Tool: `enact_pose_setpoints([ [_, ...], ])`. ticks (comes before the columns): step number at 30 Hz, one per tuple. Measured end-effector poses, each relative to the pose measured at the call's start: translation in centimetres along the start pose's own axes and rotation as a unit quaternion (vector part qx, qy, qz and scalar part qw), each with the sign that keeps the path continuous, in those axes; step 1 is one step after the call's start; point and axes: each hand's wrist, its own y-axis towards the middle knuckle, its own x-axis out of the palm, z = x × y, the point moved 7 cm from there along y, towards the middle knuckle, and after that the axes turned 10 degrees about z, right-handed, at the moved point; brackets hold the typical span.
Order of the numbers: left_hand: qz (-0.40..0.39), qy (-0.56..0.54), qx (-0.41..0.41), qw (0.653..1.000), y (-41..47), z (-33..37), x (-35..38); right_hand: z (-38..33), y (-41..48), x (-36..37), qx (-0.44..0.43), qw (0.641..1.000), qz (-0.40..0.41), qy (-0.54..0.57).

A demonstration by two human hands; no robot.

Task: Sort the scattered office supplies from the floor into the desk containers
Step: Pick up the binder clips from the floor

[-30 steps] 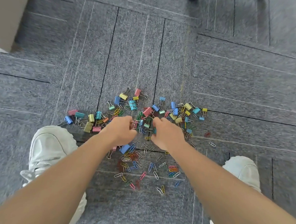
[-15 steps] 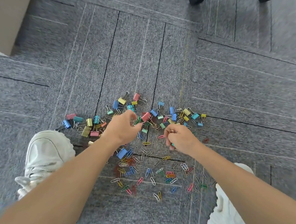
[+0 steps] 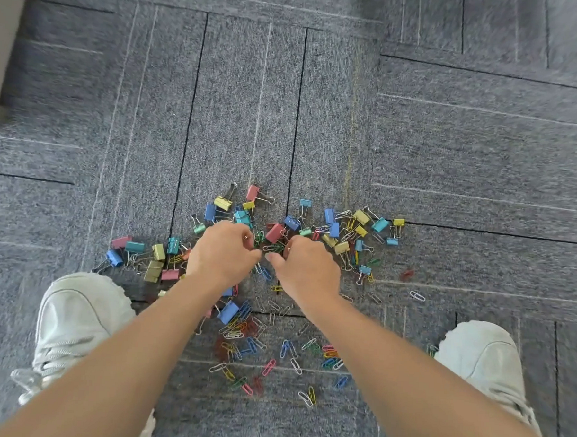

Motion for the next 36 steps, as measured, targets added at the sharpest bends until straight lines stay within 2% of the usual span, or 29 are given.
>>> enact_pose_setpoints([
  [3,0.008,-0.077,0.004,0.997,0.1,-0.2,-1.1,-0.7,-0.1,-0.1,-0.028,0.999,0.005,-0.020],
  [6,0.000,-0.123,-0.013,0.992,0.6,-0.5,-1.7,-1.1,-0.3,0.9,-0.044,0.998,-0.049,0.005],
  [10,-0.085,-0.193,-0.037,0.977,1.0,0.1,-1.4,0.1,-1.0,1.2,-0.034,0.972,-0.169,0.159],
  [11,-0.093,-0.201,-0.031,0.975,1.0,0.5,-1.4,0.6,-1.4,1.0,-0.019,0.952,-0.211,0.220],
  [13,-0.100,-0.218,-0.025,0.971,1.0,1.2,-1.2,2.0,-2.2,0.5,0.045,0.886,-0.293,0.357],
  [16,-0.088,-0.230,-0.035,0.968,1.0,1.8,-0.7,4.5,-2.6,-0.1,0.134,0.778,-0.343,0.509],
  [18,-0.054,-0.215,-0.029,0.975,1.2,2.2,-0.6,6.0,-2.3,-0.5,0.169,0.739,-0.347,0.553],
  [20,-0.025,-0.190,-0.016,0.981,1.2,3.2,-0.6,7.0,-1.7,-1.2,0.181,0.725,-0.343,0.569],
  [23,0.006,-0.124,0.003,0.992,1.7,4.8,-0.3,8.1,-0.5,-2.1,0.189,0.734,-0.313,0.572],
  [25,0.037,-0.041,0.007,0.998,2.3,5.8,0.0,8.7,0.5,-2.9,0.189,0.742,-0.285,0.577],
  [28,0.033,0.052,-0.016,0.998,2.9,6.5,0.9,9.4,1.8,-4.1,0.185,0.759,-0.239,0.576],
  [30,0.016,0.064,-0.032,0.997,2.9,6.7,1.4,10.0,3.0,-4.9,0.152,0.820,-0.178,0.523],
  [33,-0.004,0.062,-0.023,0.998,2.6,7.0,2.0,9.8,4.7,-6.5,0.020,0.945,-0.035,0.324],
  [34,-0.010,0.052,-0.018,0.998,2.5,6.9,2.1,9.2,5.0,-6.8,-0.030,0.968,-0.006,0.250],
  [36,-0.020,0.038,-0.015,0.999,2.4,6.4,2.1,7.5,5.1,-6.7,-0.106,0.985,0.004,0.134],
])
